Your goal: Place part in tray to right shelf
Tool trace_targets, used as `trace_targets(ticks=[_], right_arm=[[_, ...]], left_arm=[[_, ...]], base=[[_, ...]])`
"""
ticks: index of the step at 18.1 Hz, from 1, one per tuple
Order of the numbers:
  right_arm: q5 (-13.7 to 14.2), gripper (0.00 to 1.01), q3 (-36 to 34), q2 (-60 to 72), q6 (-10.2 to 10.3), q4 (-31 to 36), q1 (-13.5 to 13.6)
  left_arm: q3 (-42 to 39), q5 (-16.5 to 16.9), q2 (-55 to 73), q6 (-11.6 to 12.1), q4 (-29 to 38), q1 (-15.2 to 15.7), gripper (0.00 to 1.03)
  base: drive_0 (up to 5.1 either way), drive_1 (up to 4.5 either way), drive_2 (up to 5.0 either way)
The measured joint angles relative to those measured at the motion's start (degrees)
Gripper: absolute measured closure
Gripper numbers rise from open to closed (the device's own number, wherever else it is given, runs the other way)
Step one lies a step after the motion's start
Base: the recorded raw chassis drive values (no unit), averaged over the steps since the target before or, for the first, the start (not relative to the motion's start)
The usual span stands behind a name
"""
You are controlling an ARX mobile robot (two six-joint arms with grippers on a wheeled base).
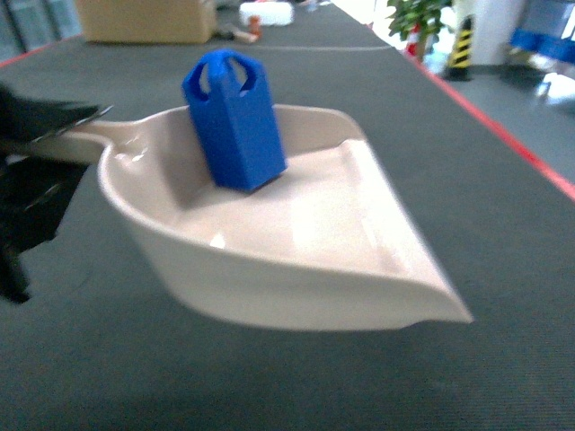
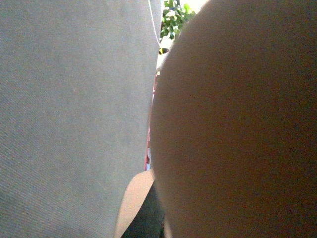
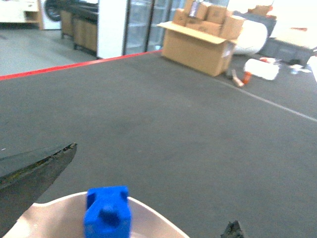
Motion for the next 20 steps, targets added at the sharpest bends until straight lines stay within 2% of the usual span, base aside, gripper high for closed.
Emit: trace_targets(ticks=[2, 3, 5, 6, 7, 8, 10, 12, 14, 20], right_arm=[[5.03, 0.03, -7.91, -9.42, -4.42, 1.03, -4.39], [8.57, 0.03, -12.44, -13.97, -7.80, 1.84, -7.56], [14.82, 0.03, -21.16, -23.19, -13.27, 1.70, -16.68], [16.20, 0.03, -25.94, -27.61, -16.22, 3.69, -22.03], [15.85, 0.03, -30.38, -31.85, -19.15, 5.57, -27.17], [16.22, 0.03, -32.22, -33.38, -20.87, 5.44, -29.16], [3.82, 0.13, -32.61, -35.01, -19.41, 2.95, -33.07], [-2.89, 0.20, -33.75, -35.87, -17.75, 3.32, -35.12], [-7.52, 0.28, -35.26, -36.96, -16.35, 3.50, -36.13], [-13.53, 0.42, -38.14, -39.36, -14.80, 3.80, -36.46]], left_arm=[[-0.02, 0.13, -0.04, 0.02, -0.11, -0.42, 0.88], [-0.04, -0.04, -0.22, 0.09, -0.46, -0.50, 0.88], [-0.76, -0.07, -1.86, 0.33, -0.68, -1.16, 0.88], [-0.83, -0.28, -2.73, 0.83, -1.40, -1.49, 0.88], [-0.87, -0.57, -3.19, 1.29, -2.27, -1.73, 0.88], [-0.87, -0.61, -3.19, 1.33, -2.43, -1.77, 0.88], [-0.87, -0.57, -3.19, 1.36, -2.38, -2.10, 0.88], [-0.90, -0.20, -3.19, 1.36, -2.38, -2.23, 0.88], [-0.92, -0.26, -3.19, 1.36, -2.40, -2.19, 0.88], [-0.94, -0.90, -3.19, 1.38, -2.47, -1.75, 0.88]], base=[[0.0, 0.00, 0.0], [0.0, 0.00, 0.0], [0.0, 0.00, 0.0], [0.0, 0.00, 0.0], [0.0, 0.00, 0.0], [0.0, 0.00, 0.0], [0.0, 0.00, 0.0], [0.0, 0.00, 0.0], [0.0, 0.00, 0.0], [0.0, 0.00, 0.0]])
